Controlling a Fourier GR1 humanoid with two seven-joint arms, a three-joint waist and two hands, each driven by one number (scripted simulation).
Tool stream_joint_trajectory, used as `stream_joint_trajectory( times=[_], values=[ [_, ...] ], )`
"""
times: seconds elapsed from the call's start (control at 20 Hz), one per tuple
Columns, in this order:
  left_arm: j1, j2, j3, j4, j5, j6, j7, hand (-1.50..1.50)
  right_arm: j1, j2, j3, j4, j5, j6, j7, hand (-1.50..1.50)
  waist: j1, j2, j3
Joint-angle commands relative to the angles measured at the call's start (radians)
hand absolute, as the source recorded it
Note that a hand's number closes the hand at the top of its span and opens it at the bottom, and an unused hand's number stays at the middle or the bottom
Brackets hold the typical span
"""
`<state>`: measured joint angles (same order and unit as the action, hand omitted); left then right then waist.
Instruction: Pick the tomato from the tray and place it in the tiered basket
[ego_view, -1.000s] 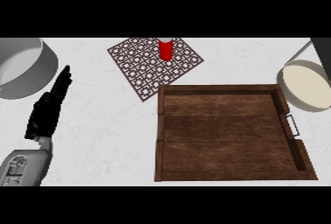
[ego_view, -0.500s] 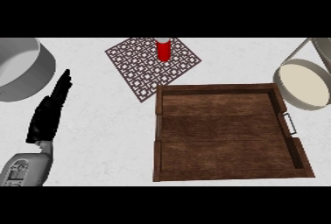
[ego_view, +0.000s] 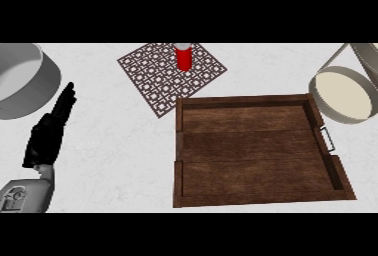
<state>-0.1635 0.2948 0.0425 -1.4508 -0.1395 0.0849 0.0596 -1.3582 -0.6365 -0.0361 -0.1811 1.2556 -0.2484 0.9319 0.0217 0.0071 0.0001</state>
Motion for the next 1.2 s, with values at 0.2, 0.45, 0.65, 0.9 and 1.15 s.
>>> stream_joint_trajectory(
  times=[0.2, 0.45, 0.65, 0.9, 1.15],
  values=[
    [0.019, -0.042, -0.032, -0.043, -0.044, 0.034, 0.039, 0.00, 0.066, -0.003, -0.113, -0.038, -0.125, 0.011, -0.086, 1.50, -0.002, -0.002, 0.001],
    [-0.017, -0.009, 0.012, 0.027, -0.018, -0.002, -0.013, 0.00, 0.161, -0.007, -0.216, -0.073, -0.232, -0.065, -0.049, -1.50, -0.017, -0.004, 0.000],
    [-0.010, -0.015, 0.025, 0.028, -0.022, 0.007, -0.024, 0.00, 0.214, 0.054, -0.213, -0.145, -0.227, -0.250, -0.048, -1.50, -0.007, 0.000, 0.000],
    [-0.023, 0.008, 0.049, 0.038, 0.007, -0.037, -0.007, 0.00, 0.255, 0.025, -0.217, -0.256, -0.232, -0.331, -0.075, -1.50, -0.022, -0.005, 0.000],
    [0.006, 0.005, 0.043, -0.003, -0.009, -0.032, 0.003, 0.00, 0.221, -0.015, -0.182, -0.370, -0.171, -0.311, 0.042, -1.50, -0.025, -0.011, -0.001]
  ],
)
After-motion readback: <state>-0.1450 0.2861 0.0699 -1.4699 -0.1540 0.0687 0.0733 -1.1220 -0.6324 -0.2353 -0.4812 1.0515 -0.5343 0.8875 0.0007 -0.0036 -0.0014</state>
